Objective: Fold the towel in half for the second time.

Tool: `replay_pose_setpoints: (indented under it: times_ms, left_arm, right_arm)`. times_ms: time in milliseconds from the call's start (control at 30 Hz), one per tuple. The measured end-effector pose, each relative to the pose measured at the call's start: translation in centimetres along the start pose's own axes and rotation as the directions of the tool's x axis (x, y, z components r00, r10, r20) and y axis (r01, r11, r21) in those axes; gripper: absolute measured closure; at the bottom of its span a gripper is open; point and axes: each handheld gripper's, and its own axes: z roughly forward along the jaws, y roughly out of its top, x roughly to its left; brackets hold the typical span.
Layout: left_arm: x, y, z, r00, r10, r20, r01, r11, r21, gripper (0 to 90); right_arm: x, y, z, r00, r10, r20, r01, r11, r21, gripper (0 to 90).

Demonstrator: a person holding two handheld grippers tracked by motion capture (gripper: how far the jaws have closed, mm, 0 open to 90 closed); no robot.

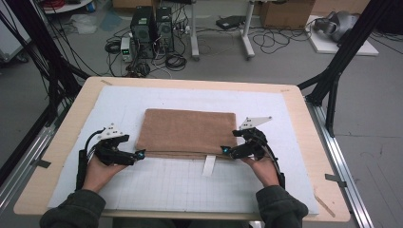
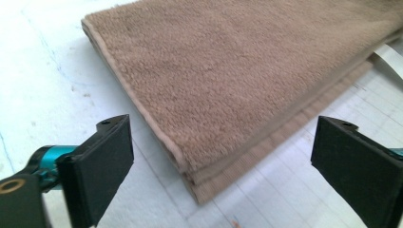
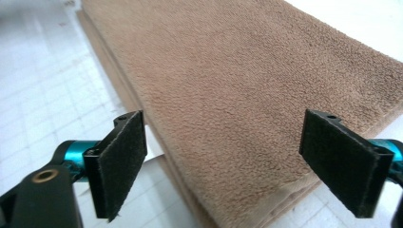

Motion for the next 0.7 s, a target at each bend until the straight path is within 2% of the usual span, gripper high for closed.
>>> replay_pose_setpoints:
  times_ms: [100,333,533,700]
  left_arm:
    - [-0.1,-0.1,-0.6,0.9999,0.009,-0.007,-0.009,0.9999,-0.005,6.1]
    - [-0.3,-0.5,-2.0,0.9997,0.020,-0.012,-0.020,0.9998,-0.010,6.1]
    - [-0.5,-1.0,-2.7,0.9997,0.016,-0.017,-0.016,0.9998,-0.013,5.6]
    - [-0.7,-1.7,-2.9,0.9998,0.011,-0.014,-0.011,0.9999,-0.012,5.6]
  right_arm:
    - [0.3,-0.1,-0.5,0.9999,-0.014,0.007,0.014,1.000,-0.013,13.5]
    - [0.7,-0.6,-1.5,0.9998,-0.010,0.015,0.011,1.000,-0.019,12.3]
    - [0.7,-1.9,-2.5,0.9998,0.013,0.017,-0.012,0.999,-0.035,12.1]
    - [0.7,-3.3,-3.5,0.9994,0.014,0.033,-0.013,0.999,-0.031,12.1]
